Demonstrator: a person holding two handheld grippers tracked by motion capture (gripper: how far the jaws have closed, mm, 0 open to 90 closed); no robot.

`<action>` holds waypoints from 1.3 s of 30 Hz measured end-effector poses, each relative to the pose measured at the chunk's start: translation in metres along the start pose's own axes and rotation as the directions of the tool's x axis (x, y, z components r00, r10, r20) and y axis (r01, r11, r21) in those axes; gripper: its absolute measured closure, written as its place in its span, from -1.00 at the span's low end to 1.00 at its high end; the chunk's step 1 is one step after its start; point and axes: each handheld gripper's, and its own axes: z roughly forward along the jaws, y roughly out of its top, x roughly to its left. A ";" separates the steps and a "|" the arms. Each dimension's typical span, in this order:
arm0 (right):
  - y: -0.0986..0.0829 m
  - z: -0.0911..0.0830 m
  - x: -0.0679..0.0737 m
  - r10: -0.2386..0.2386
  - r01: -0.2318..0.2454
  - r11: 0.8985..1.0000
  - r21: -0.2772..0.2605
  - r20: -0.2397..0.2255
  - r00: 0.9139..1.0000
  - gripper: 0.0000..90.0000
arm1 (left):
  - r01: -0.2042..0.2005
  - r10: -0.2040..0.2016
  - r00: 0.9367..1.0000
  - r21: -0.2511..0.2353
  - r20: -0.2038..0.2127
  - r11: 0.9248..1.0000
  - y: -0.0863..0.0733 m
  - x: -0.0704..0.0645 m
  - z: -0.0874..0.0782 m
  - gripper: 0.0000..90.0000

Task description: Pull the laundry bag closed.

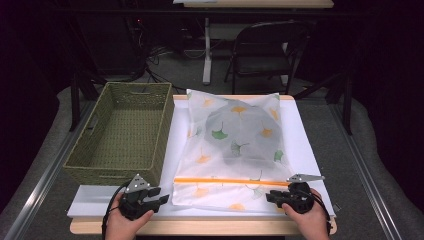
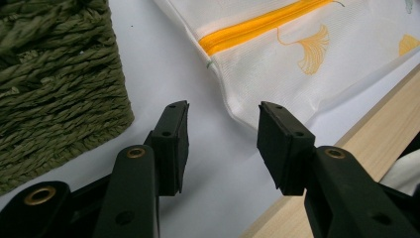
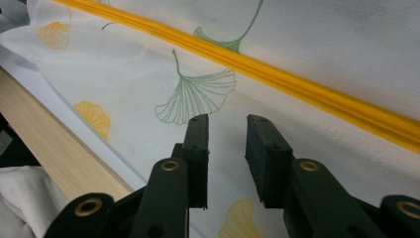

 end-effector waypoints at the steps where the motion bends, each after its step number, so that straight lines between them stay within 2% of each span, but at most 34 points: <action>1: 0.000 0.000 0.000 0.000 0.000 1.000 0.000 0.000 1.000 0.58 | 0.000 0.000 1.000 0.000 0.000 1.000 0.000 0.000 0.000 0.23; 11: -0.001 0.003 0.004 -0.010 0.010 1.000 0.010 -0.011 1.000 0.57 | 0.000 0.000 1.000 0.005 -0.005 1.000 -0.001 0.001 0.004 0.23; 13: -0.001 0.003 0.004 -0.010 0.010 1.000 0.010 -0.011 1.000 0.57 | -0.001 0.001 1.000 0.019 0.000 1.000 -0.003 0.001 0.009 0.21; 14: -0.003 0.006 0.004 -0.020 0.020 1.000 -0.012 -0.040 0.999 0.46 | -0.001 0.001 1.000 0.019 0.000 1.000 -0.003 0.001 0.009 0.21; 20: -0.005 0.007 0.003 -0.025 0.024 1.000 -0.014 -0.053 0.998 0.34 | 0.002 -0.002 1.000 0.025 0.007 1.000 -0.003 0.001 0.010 0.21; 21: -0.005 0.008 0.005 -0.044 0.043 0.999 -0.019 -0.067 0.997 0.29 | -0.002 0.002 1.000 0.026 0.007 1.000 -0.003 0.001 0.011 0.21; 27: -0.005 0.010 0.007 -0.073 0.071 0.997 -0.021 -0.083 0.994 0.26 | 0.002 -0.002 1.000 0.023 0.004 1.000 -0.003 0.002 0.011 0.20; 39: -0.006 0.011 0.006 -0.063 0.063 0.998 -0.008 -0.084 0.994 0.25 | 0.007 -0.007 1.000 0.023 0.007 1.000 -0.002 0.002 0.011 0.20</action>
